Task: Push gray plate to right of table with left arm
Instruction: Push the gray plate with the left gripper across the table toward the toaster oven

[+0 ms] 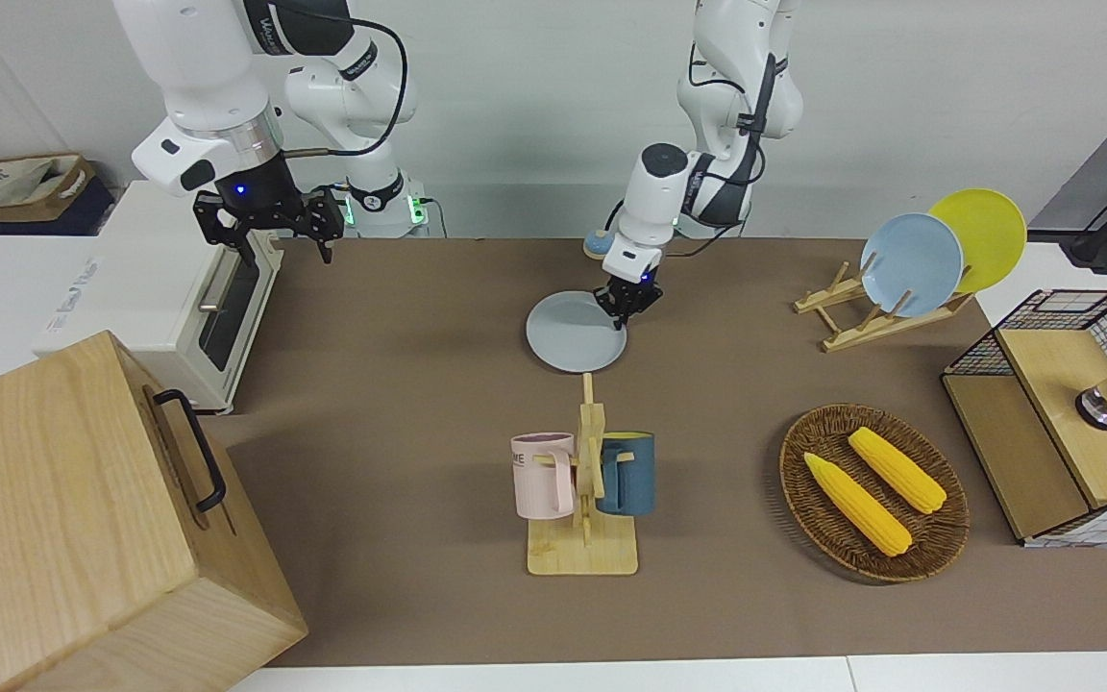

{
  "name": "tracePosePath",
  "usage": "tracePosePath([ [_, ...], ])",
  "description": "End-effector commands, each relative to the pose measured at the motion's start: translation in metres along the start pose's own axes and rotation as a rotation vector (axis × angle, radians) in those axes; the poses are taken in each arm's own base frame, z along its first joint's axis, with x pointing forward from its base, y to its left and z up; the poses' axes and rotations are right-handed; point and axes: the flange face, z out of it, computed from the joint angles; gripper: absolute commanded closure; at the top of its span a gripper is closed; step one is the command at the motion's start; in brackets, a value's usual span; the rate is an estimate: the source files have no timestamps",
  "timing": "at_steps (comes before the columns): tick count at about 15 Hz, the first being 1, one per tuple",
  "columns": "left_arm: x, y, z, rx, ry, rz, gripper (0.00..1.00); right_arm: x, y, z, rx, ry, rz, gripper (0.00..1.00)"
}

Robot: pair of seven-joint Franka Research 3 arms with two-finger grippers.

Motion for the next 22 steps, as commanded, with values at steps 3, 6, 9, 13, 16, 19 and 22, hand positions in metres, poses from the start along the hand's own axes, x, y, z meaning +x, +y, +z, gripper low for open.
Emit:
tracePosePath([
  [3, -0.018, 0.085, 0.03, -0.02, -0.033, -0.053, 1.0, -0.003, 0.0, -0.003, 0.006, -0.003, 0.004, 0.017],
  [6, -0.023, 0.123, 0.027, -0.052, -0.035, -0.072, 1.0, -0.003, 0.0, -0.003, 0.006, -0.003, 0.004, 0.017],
  [9, -0.028, 0.158, 0.028, -0.062, -0.048, -0.072, 1.0, -0.003, 0.0, -0.003, 0.006, -0.003, 0.004, 0.017],
  [13, -0.042, 0.204, 0.042, -0.072, -0.029, -0.093, 1.0, -0.003, 0.0, -0.004, 0.006, -0.002, 0.004, 0.017],
  [16, -0.038, 0.224, 0.051, -0.071, 0.007, -0.111, 1.0, -0.003, 0.0, -0.003, 0.006, -0.003, 0.004, 0.017],
  [19, -0.039, 0.229, 0.048, -0.08, 0.006, -0.108, 1.0, -0.003, 0.0, -0.003, 0.006, -0.003, 0.004, 0.017],
  [22, -0.038, 0.228, 0.049, -0.077, 0.005, -0.109, 0.86, -0.003, 0.0, -0.003, 0.006, -0.003, 0.004, 0.017],
])
